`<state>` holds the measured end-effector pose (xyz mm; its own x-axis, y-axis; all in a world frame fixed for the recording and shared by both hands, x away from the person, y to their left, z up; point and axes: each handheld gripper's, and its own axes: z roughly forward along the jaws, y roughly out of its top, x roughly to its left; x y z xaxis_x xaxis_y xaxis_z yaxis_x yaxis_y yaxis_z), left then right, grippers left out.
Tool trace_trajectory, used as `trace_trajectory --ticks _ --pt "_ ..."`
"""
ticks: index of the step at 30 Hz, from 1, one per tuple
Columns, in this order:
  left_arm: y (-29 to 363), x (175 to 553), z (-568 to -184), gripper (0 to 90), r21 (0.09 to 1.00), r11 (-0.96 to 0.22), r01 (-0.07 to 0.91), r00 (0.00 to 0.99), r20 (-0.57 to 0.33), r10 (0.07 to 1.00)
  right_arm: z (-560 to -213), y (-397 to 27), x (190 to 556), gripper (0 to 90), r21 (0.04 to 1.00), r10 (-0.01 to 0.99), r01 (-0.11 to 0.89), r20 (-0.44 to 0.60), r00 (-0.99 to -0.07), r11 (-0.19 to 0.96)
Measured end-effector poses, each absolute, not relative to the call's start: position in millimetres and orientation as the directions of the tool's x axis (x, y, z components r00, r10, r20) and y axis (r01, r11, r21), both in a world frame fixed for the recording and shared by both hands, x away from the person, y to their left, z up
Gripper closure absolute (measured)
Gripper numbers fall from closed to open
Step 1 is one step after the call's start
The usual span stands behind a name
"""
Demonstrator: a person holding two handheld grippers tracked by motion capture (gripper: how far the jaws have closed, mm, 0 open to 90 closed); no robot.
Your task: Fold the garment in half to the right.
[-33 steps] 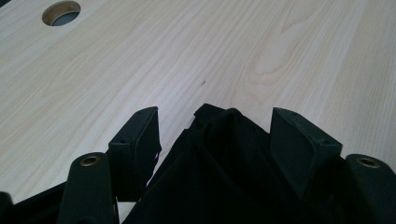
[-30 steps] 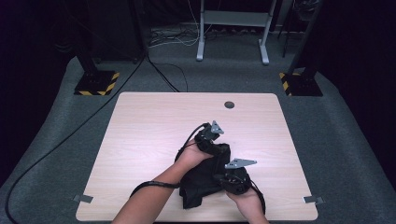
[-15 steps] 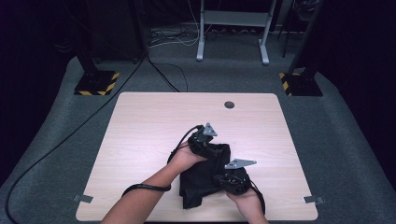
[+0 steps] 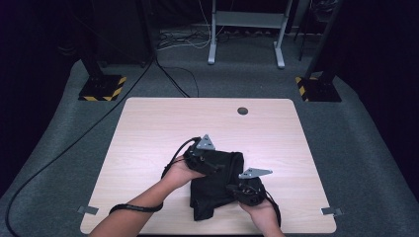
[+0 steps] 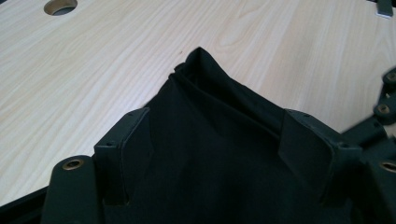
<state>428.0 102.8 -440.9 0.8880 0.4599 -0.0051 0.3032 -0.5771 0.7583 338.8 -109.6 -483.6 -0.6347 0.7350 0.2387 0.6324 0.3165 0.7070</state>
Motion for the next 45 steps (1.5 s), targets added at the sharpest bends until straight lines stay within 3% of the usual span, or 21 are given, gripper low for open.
trace_trajectory --ticks 25,45 --pt "143.6 373.5 -452.3 24.2 0.756 -0.591 0.28 0.93 -0.06 0.363 -492.4 -113.4 339.4 81.4 0.695 0.752 0.646 0.232 -0.617 0.316" --pt "139.5 354.1 -487.8 23.4 0.712 -0.658 0.244 0.956 -0.062 0.287 -499.4 -118.6 341.8 80.2 0.677 0.767 0.664 0.227 -0.599 0.318"
